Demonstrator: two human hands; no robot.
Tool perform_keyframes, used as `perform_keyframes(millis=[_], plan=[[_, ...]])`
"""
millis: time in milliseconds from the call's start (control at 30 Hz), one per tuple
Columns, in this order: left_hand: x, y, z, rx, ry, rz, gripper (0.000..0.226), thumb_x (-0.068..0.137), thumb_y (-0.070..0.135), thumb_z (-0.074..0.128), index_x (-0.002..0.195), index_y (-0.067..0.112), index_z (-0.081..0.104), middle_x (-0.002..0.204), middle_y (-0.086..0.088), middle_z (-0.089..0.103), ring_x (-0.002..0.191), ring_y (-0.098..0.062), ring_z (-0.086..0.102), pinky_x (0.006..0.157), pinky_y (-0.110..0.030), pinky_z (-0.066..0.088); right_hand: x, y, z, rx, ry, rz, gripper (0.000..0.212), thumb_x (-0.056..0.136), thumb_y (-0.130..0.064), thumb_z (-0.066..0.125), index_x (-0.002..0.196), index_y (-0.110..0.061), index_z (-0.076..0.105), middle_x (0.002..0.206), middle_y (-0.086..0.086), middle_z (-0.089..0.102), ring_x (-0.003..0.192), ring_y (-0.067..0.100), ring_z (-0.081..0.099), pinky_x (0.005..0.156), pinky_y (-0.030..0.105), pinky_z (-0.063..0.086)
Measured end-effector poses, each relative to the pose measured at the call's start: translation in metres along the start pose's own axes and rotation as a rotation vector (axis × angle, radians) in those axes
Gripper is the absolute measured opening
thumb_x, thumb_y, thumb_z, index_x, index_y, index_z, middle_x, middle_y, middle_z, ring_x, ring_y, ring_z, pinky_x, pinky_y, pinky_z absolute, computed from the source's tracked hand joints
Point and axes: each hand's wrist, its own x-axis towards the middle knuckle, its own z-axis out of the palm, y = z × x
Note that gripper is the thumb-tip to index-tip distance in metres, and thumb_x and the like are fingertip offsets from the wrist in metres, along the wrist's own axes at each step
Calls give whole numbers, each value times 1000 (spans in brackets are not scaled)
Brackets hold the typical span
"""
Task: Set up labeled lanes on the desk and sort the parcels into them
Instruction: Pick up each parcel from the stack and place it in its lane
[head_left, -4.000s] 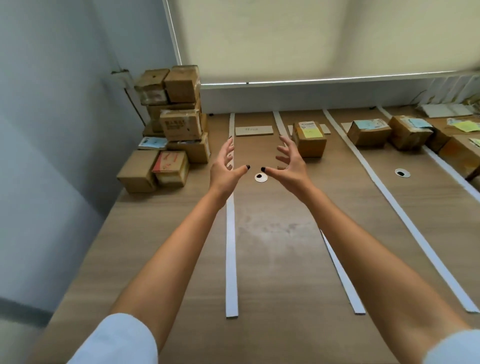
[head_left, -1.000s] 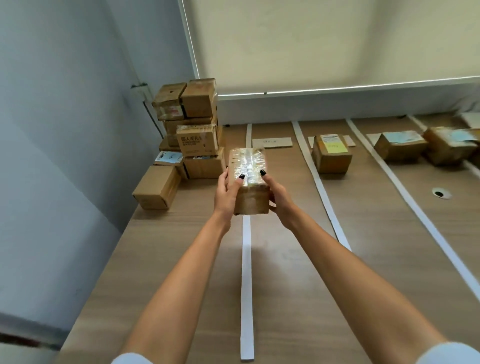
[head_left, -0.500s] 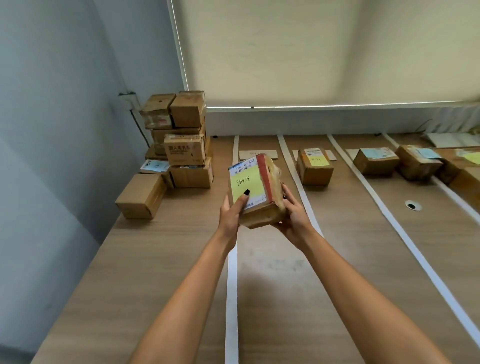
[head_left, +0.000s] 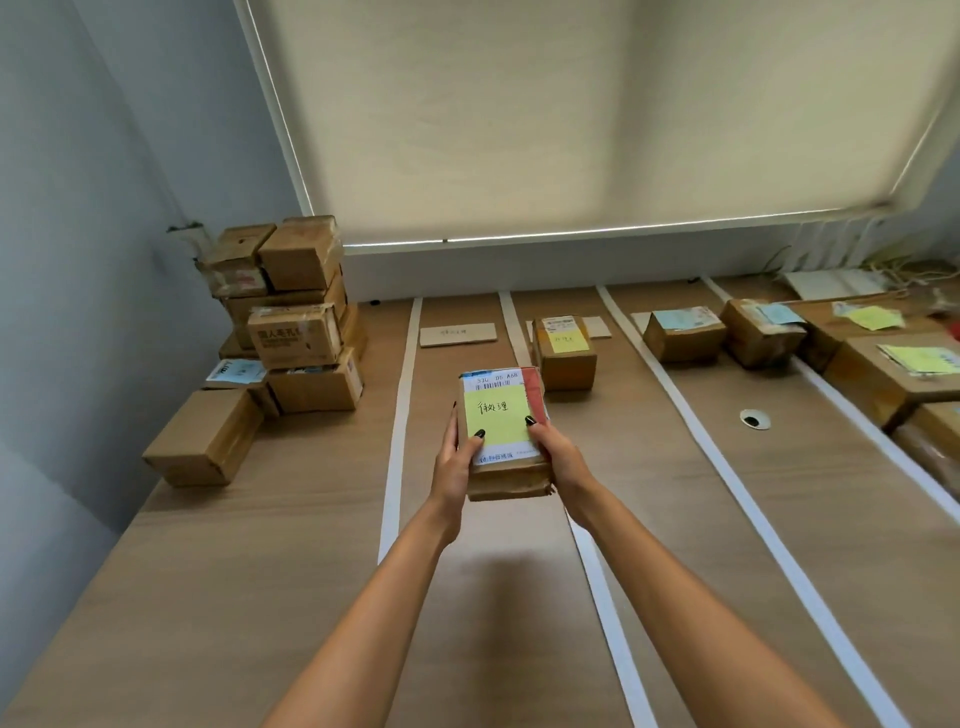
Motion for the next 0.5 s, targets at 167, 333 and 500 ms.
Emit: perform_keyframes(millis=[167, 333, 500], plan=[[17, -7, 70, 6, 65, -19, 54, 96, 25, 46, 145, 35, 24, 127, -3, 56, 109, -21, 59, 84, -35, 55, 12, 1, -70, 40, 30, 39, 39, 99, -31, 38, 133, -17, 50, 117, 7, 65, 103, 21, 64, 70, 23, 52], [29, -16, 112, -36, 145, -35, 55, 95, 24, 51, 142, 36, 25, 128, -3, 54, 105, -18, 60, 67, -22, 50, 31, -4, -113, -3, 87, 27, 37, 99, -30, 41, 133, -19, 51, 105, 0, 66, 91, 11, 64, 60, 17, 51], [48, -31, 110, -65, 267, -126, 53, 94, 25, 52, 140, 34, 28, 126, -8, 56, 101, -20, 61, 74, -28, 51, 50, 5, -110, -14, 178, 3, 37, 95, -26, 52, 131, -18, 53, 112, 2, 65, 95, 13, 64, 68, 22, 56]])
